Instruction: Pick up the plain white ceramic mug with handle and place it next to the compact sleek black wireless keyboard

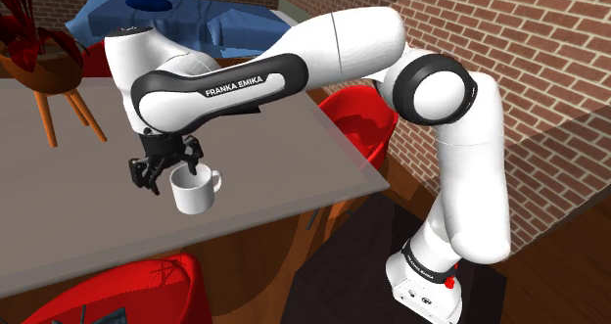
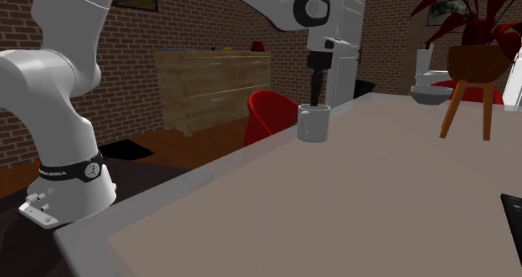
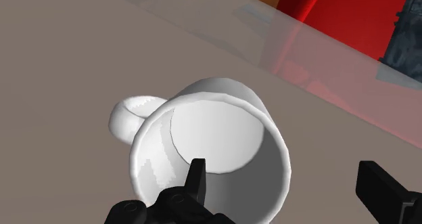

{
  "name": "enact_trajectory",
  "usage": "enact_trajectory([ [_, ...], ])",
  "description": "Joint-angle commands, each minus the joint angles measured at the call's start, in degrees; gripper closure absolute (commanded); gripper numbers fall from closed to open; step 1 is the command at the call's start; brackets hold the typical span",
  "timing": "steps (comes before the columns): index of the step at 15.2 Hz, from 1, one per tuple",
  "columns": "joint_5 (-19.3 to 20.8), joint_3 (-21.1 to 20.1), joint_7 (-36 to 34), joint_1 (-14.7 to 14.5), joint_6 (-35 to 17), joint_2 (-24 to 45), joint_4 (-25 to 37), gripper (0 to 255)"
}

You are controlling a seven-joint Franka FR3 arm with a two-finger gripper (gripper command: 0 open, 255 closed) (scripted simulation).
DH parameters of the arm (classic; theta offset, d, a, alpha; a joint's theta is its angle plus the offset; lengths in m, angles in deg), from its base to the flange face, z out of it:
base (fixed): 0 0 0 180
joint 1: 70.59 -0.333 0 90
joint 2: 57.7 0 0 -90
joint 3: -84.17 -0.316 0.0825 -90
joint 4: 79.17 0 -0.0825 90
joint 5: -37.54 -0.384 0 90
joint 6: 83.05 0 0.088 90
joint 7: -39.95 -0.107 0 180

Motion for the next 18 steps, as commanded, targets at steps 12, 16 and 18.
enact_trajectory([
  [12, 0.9, 0.5, -0.6, -0.3, -4.5, 2.0, -2.6, 0],
  [16, 0.9, 0.5, -0.6, -0.3, -4.5, 2.0, -2.5, 255],
  [18, 0.9, 0.5, -0.6, -0.3, -4.5, 2.0, -2.5, 255],
])
